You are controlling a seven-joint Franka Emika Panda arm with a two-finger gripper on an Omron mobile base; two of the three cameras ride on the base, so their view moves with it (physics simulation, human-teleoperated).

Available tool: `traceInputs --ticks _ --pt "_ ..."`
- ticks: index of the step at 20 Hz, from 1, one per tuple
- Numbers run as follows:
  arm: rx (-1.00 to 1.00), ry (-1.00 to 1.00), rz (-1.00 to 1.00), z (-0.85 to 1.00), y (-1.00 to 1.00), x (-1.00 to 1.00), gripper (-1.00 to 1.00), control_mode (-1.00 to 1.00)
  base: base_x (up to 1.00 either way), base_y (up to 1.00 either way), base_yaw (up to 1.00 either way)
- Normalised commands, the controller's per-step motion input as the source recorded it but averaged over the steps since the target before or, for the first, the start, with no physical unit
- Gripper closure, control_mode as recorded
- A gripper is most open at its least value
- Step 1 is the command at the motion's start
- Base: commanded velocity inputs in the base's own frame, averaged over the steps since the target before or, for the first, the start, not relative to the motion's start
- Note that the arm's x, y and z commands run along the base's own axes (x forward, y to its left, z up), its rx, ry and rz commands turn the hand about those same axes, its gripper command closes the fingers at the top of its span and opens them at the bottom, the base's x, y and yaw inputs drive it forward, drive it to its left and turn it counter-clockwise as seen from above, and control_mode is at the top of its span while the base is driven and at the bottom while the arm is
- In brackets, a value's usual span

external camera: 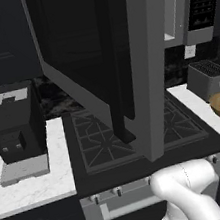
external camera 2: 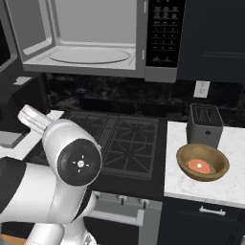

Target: Open the microwave, place the bowl with waffle inside the microwave, then close the microwave door and turn it on.

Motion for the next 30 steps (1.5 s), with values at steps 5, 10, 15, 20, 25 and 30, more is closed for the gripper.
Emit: traceInputs --ticks 5,10,15,20,25,30 --pt "-0.3 0.11 -0.35 -0.53 -1.0 0.46 -1.0 -1.0 0.0 0.0 0.0" --pt "-0.41 0.04 -0.24 -0.53 -0.98 0.84 -1.0 -1.0 0.0 0.0 0.0" --pt "-0.54 0.25 -0.15 -0.73 -0.68 1.0 -1.0 -1.0 0.0 0.0 0.0" --pt "-0.55 0.29 -0.14 -0.71 -0.54 1.0 -1.0 -1.0 0.0 0.0 0.0" --pt "-0.24 0.21 -0.11 -0.41 -0.66 0.74 -1.0 -1.0 0.0 0.0 0.0" --pt "0.05 0.14 0.0 -0.08 -0.45 0.22 -1.0 -1.0 0.0 0.0 0.0"
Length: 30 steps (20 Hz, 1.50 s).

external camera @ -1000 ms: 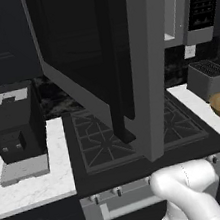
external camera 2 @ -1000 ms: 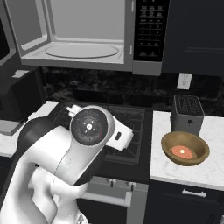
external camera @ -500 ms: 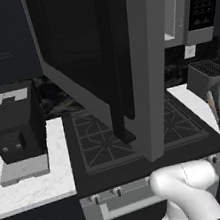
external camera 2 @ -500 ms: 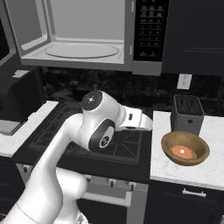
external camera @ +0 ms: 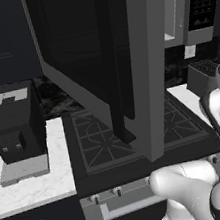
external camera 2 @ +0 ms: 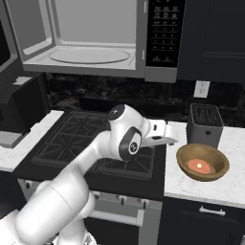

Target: Open the microwave, place the bowl with waffle inside the microwave, then close the microwave door and turn it on.

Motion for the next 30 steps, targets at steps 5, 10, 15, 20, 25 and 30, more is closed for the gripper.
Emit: traceInputs --ticks 5,10,15,20,25,30 --pt "0.03 0.09 0.0 -0.08 -0.15 0.13 -1.0 -1.0 0.0 0.0 0.0" --pt "0.0 0.24 0.0 -0.29 -0.01 0.31 -1.0 -1.0 0.0 0.0 0.0" --pt "0.05 0.45 0.02 -0.31 -0.07 0.49 -1.0 -1.0 0.0 0.0 0.0" --pt "0.18 0.3 0.0 -0.13 -0.3 0.35 -1.0 -1.0 0.0 0.0 0.0" --pt "0.09 -0.01 0.01 -0.38 -0.3 0.28 -1.0 -1.0 0.0 0.0 0.0" --pt "0.02 -0.07 0.02 -0.6 -0.19 0.21 -1.0 -1.0 0.0 0.0 0.0"
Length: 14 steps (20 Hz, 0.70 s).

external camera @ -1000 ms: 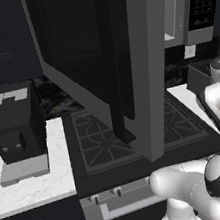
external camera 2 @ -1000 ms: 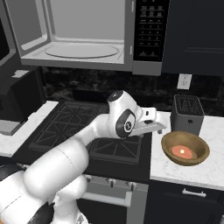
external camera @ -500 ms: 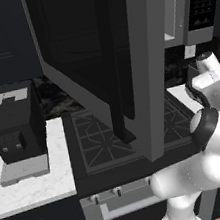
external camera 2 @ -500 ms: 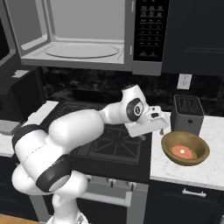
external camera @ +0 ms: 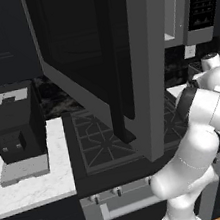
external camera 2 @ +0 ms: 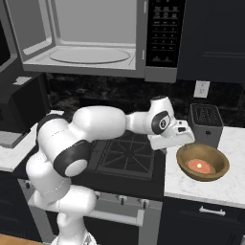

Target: Open the microwave, place the bowl with waffle inside the microwave, then close the microwave door and turn it on.

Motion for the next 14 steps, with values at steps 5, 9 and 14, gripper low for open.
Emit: traceInputs --ticks 5,9,14 --pt "0.01 0.0 0.02 -0.32 -0.22 0.4 -1.0 -1.0 0.0 0.0 0.0" --pt "0.0 0.0 0.05 -0.3 -0.22 0.55 -1.0 -1.0 0.0 0.0 0.0" --pt "0.0 -0.01 0.02 -0.29 -0.22 0.27 -1.0 -1.0 0.0 0.0 0.0"
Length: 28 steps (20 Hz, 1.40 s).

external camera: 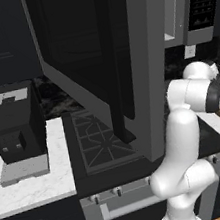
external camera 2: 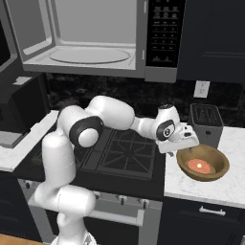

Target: Open the microwave, place the bowl with waffle inside the microwave, then close the microwave door and turn it on.

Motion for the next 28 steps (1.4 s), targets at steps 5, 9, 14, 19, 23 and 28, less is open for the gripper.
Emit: traceInputs --ticks 5,9,14,19,23,28 --pt "0.04 0.0 0.0 -0.34 -0.22 0.0 -1.0 -1.0 0.0 0.0 0.0" --pt "0.0 -0.01 0.0 -0.37 -0.04 0.0 -1.0 -1.0 0.0 0.0 0.0" --pt "0.0 -0.04 0.0 -0.25 0.0 0.0 -1.0 -1.0 0.0 0.0 0.0" --pt "0.0 0.0 0.0 -0.11 0.0 0.01 1.0 -1.0 0.0 0.0 0.0" --pt "0.0 0.0 0.0 0.0 0.0 0.0 1.0 -1.0 0.0 0.0 0.0" --pt "0.04 0.0 0.0 0.0 0.0 -0.05 1.0 -1.0 0.0 0.0 0.0"
